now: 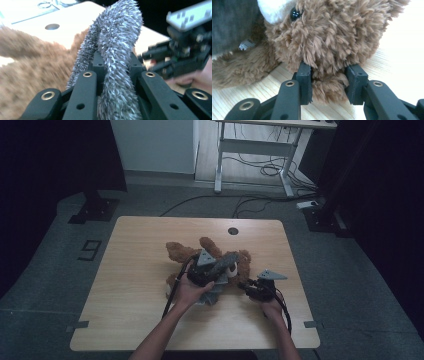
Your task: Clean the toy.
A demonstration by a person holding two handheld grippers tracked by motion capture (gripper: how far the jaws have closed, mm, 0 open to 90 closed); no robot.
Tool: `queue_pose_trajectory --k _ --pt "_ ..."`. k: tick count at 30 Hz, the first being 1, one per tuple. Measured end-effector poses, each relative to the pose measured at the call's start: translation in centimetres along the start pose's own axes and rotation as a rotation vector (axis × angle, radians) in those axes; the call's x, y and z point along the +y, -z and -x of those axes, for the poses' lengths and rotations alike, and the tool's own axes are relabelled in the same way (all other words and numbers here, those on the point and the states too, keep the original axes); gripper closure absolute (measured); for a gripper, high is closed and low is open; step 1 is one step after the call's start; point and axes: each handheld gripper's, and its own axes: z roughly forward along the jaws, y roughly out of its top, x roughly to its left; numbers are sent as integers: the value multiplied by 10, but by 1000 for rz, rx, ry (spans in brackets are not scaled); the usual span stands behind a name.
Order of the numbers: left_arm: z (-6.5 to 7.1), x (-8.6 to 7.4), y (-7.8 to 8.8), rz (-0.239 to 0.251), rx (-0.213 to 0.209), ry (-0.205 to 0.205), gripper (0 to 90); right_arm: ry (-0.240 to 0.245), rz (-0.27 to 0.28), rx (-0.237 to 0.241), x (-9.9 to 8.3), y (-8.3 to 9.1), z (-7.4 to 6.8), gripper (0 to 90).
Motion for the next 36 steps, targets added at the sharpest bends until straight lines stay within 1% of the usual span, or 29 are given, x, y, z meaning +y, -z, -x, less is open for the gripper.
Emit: queue_pose_trajectory --k 3,5,8,12,15,16,18,20,22,26,28,32,33,34,36 --pt "-3 13 -2 8 9 -4 751 -1 -1 1 0 0 0 618" --pt "-6 19 -8 -1 12 -5 752 -2 -3 2 0 0 0 618" --pt "-10 21 -17 -18 11 7 752 -5 -2 3 -1 0 0 619" --pt "-15 19 -32 -49 -11 34 752 -6 2 6 -1 0 1 619" --pt "-14 15 -42 -72 -45 56 752 -6 0 6 -1 0 1 620" --pt "-13 12 -45 -71 -66 73 753 -5 -2 5 -1 0 1 620" --pt "-11 7 -46 -65 -82 88 754 -3 -15 2 -1 0 2 621" --pt "-10 2 -43 -62 -93 87 754 -1 -24 0 -2 -1 2 625" --pt "-8 -3 -39 -65 -113 94 755 10 -38 -4 -2 -1 0 629" --pt "-3 -9 -35 -68 -133 84 754 19 -55 -12 -2 -2 -2 635" --pt "0 -10 -33 -69 -137 73 755 22 -58 -13 -2 -2 -2 638" --pt "8 -14 -31 -85 -168 44 755 19 -53 -6 -1 -2 0 643" --pt "11 -15 -32 -94 -169 31 755 15 -52 -4 -1 -1 0 644" --pt "14 -17 -33 -98 -161 19 755 13 -52 -3 -1 -1 1 644" --pt "15 -18 -35 -99 -161 29 755 16 -53 -6 -1 -1 0 645"
